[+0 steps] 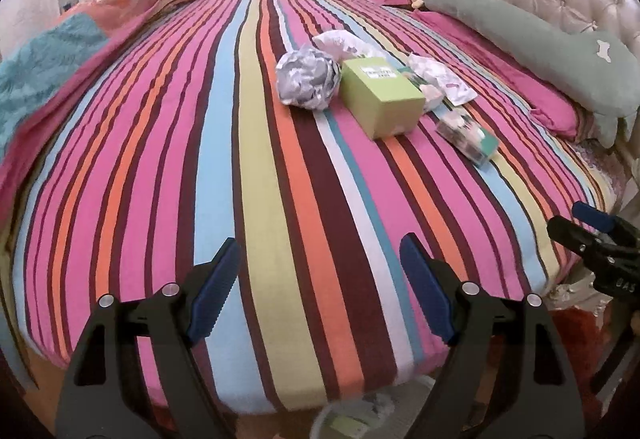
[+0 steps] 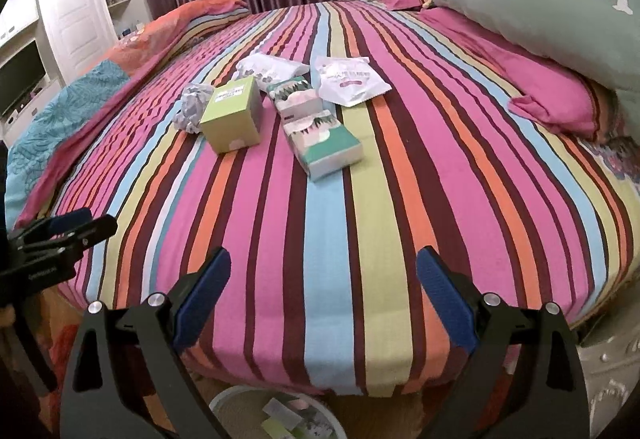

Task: Collect trash
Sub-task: 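Grasp the crumpled white paper with the left tool while the right tool grasps the green tissue pack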

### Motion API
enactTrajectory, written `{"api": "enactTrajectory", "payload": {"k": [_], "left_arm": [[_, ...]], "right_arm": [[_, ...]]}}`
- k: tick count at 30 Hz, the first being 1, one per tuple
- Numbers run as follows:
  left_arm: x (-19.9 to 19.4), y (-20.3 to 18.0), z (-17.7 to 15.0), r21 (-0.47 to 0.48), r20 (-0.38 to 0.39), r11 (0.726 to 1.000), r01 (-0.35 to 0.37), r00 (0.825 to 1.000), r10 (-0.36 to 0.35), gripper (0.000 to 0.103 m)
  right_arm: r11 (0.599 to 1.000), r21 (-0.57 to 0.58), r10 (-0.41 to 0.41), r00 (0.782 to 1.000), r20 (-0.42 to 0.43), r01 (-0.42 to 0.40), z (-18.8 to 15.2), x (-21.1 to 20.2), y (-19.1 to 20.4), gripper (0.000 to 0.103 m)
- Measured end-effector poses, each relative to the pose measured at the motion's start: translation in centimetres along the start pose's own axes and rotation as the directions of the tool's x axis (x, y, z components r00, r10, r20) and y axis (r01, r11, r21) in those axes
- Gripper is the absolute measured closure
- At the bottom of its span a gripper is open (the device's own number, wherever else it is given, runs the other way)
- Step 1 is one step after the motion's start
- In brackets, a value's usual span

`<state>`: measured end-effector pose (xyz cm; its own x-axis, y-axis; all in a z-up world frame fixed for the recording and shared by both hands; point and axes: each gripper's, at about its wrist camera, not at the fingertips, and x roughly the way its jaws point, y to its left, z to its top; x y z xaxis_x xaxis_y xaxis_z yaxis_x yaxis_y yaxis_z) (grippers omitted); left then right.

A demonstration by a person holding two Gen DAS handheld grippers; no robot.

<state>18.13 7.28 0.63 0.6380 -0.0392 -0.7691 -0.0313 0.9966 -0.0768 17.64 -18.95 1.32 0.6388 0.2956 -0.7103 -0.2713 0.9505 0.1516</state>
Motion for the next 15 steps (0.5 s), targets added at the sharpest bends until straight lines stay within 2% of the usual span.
{"api": "enactTrajectory", "payload": {"k": [8, 15], "left_arm": [[2.4, 0.5, 3.2, 0.046, 0.023, 0.999, -0.011, 1.0, 0.01, 0.024], [4.8, 1.6, 5.7, 0.006, 0.004, 1.0, 0.023, 1.0, -0.023, 0.024]], "right_arm": [[0.999, -0.031, 0.01, 1.0, -0.022, -0.011, 2.0, 2.6, 0.3, 0.013], [0.998, -0.053, 0.012, 1.0, -0.025, -0.013, 3.9, 4.6, 0.6, 0.013]]}}
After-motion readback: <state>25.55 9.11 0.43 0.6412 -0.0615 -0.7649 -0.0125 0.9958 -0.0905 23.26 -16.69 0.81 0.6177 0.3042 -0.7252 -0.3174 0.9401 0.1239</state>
